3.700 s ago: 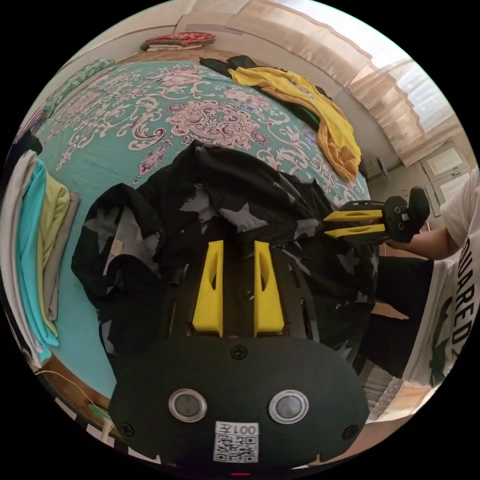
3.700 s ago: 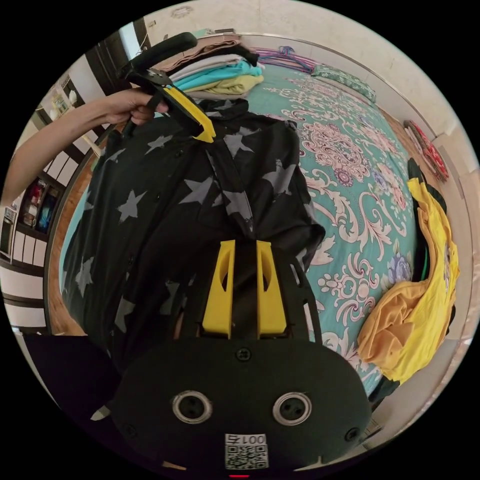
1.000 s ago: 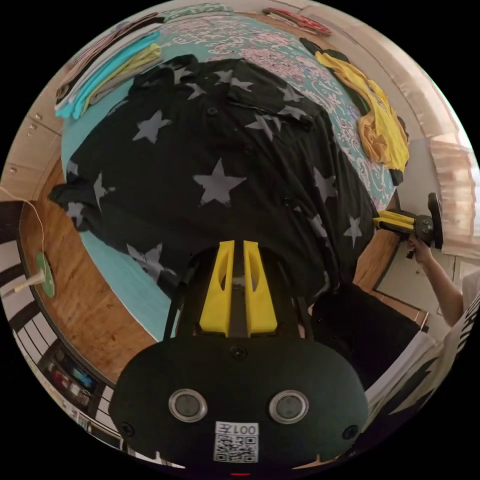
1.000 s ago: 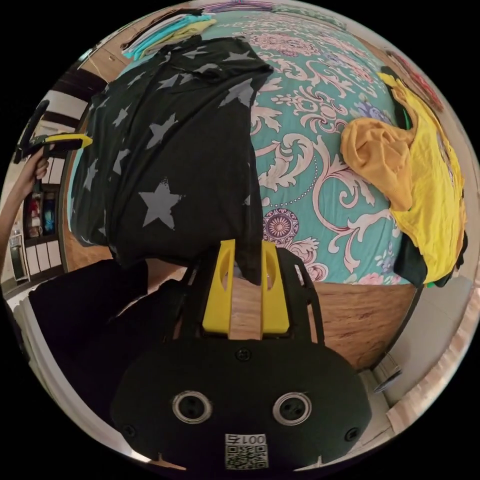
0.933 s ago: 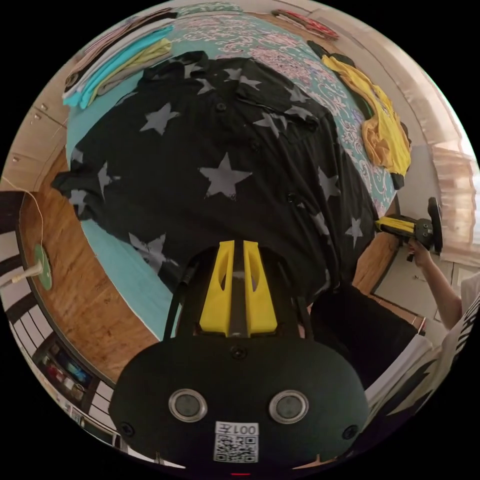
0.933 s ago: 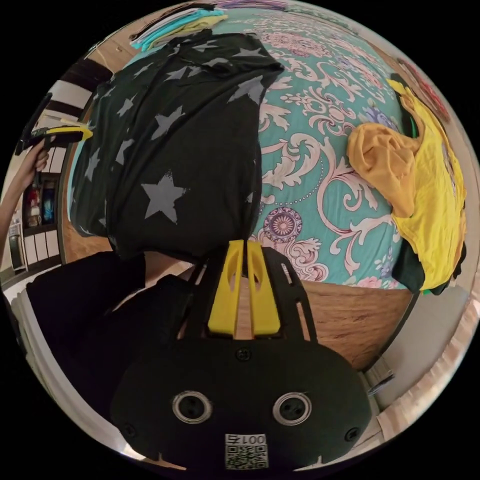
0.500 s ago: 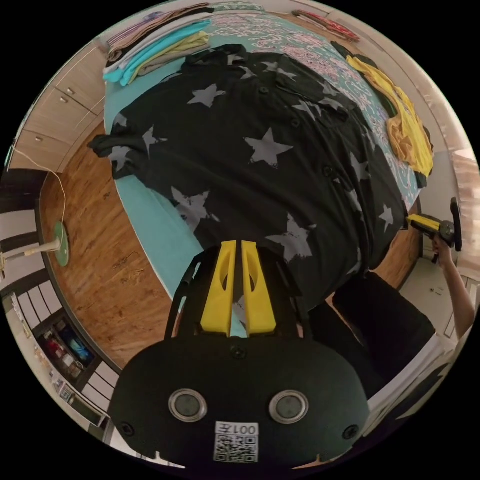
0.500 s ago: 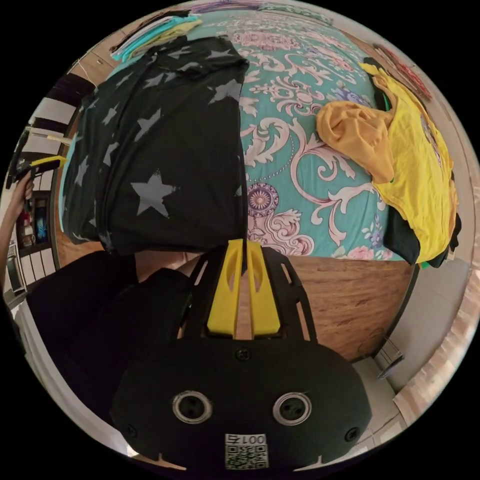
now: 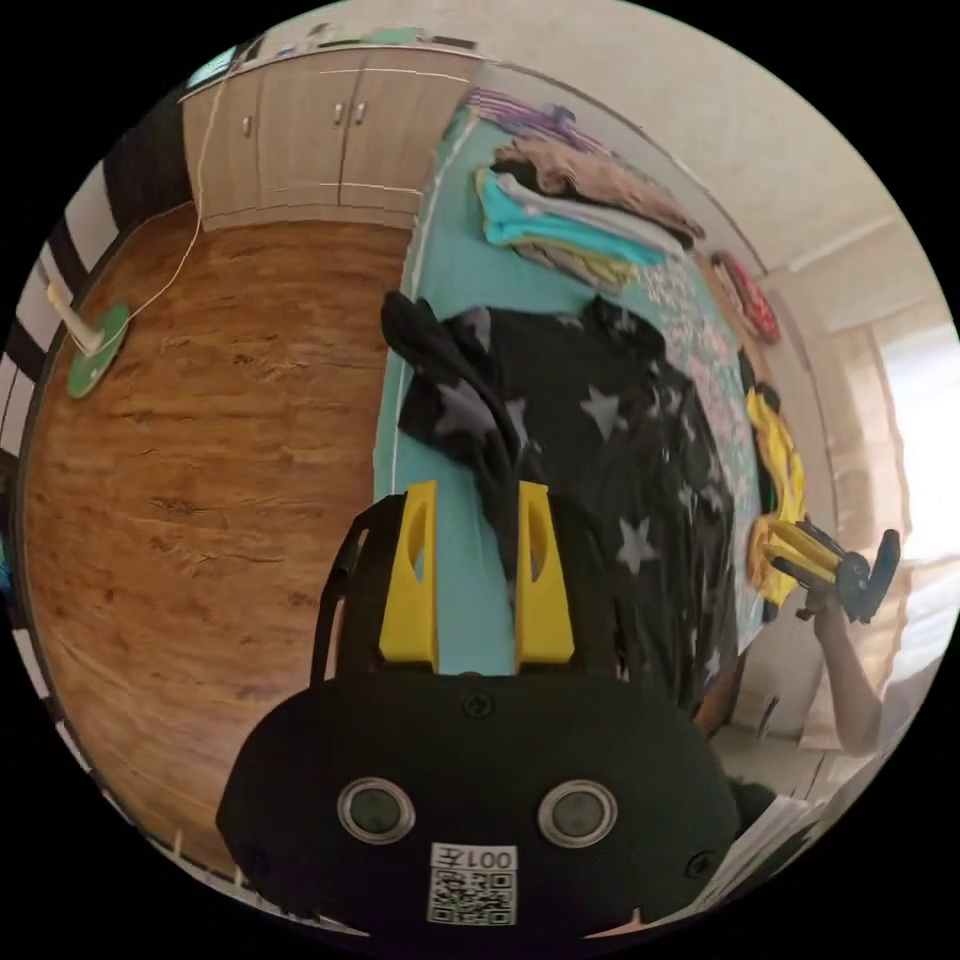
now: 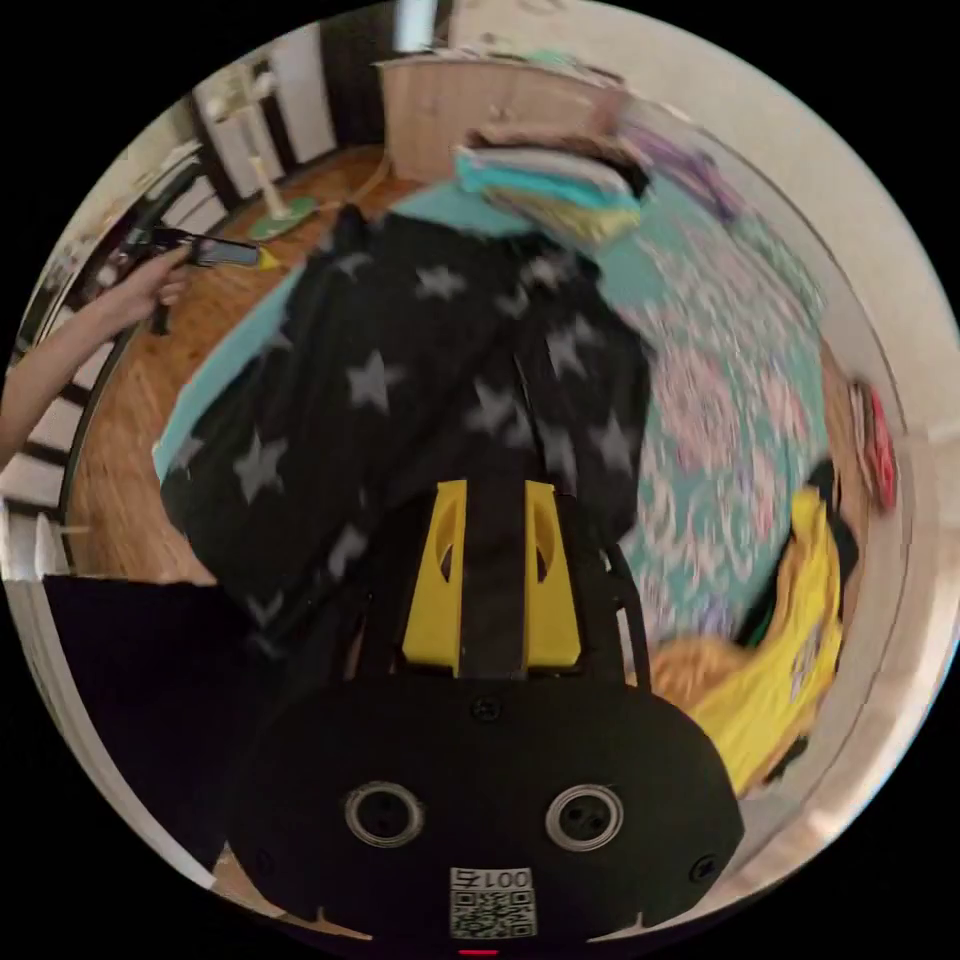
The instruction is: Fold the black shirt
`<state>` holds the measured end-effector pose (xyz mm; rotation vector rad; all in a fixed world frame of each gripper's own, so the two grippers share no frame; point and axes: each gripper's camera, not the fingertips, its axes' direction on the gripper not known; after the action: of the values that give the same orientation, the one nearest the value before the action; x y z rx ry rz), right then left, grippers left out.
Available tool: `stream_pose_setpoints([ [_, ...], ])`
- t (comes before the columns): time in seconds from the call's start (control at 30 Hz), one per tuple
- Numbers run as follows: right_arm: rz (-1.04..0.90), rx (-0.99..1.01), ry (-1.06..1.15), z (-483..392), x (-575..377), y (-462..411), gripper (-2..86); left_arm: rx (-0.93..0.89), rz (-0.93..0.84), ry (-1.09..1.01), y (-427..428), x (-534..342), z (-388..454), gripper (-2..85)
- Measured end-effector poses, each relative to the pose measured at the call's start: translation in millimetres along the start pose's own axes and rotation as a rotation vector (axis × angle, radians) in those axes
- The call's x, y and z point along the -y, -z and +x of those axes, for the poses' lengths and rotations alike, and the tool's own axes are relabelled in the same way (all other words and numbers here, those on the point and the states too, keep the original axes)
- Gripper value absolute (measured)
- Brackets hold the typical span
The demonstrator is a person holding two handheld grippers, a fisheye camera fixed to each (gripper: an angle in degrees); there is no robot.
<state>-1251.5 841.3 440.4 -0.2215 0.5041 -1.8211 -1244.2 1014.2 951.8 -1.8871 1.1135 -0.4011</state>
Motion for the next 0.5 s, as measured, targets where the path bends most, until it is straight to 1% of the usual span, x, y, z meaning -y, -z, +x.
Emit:
stream_pose_setpoints([
  [0.07, 0.137, 0.072, 0.168, -10, 96, -1, 9.9, -0.077, 0.053, 0.086, -27, 22, -41, 9.6],
  [0.1, 0.160, 0.093, 0.199, -12, 119, -2, 10.3, -0.099, 0.057, 0.110, -35, 27, -52, 9.9],
  [0.13, 0.204, 0.144, 0.253, -17, 163, -6, 10.9, -0.138, 0.057, 0.173, -52, 35, -73, 9.5],
  [0.17, 0.232, 0.202, 0.301, -24, 205, -11, 11.4, -0.187, 0.067, 0.239, -65, 40, -92, 7.5],
  [0.2, 0.238, 0.227, 0.321, -28, 225, -14, 11.6, -0.218, 0.078, 0.257, -70, 42, -99, 5.7],
  [0.23, 0.231, 0.260, 0.351, -36, 263, -20, 12.0, -0.278, 0.120, 0.259, -76, 44, -109, 2.7],
  [0.27, 0.226, 0.262, 0.365, -45, 297, -26, 12.3, -0.294, 0.154, 0.248, -78, 44, -115, 0.4],
  [0.33, 0.207, 0.286, 0.376, -57, 343, -34, 12.8, -0.227, 0.170, 0.248, -77, 42, -123, -0.5],
  [0.37, 0.198, 0.334, 0.390, -65, 373, -38, 13.1, -0.189, 0.179, 0.251, -76, 38, -131, -0.7],
  [0.43, 0.174, 0.419, 0.429, -76, 416, -44, 13.6, -0.179, 0.198, 0.265, -77, 33, -148, -0.8],
  [0.5, 0.121, 0.504, 0.485, -92, 459, -52, 13.8, -0.207, 0.232, 0.261, -79, 29, -167, -0.9],
])
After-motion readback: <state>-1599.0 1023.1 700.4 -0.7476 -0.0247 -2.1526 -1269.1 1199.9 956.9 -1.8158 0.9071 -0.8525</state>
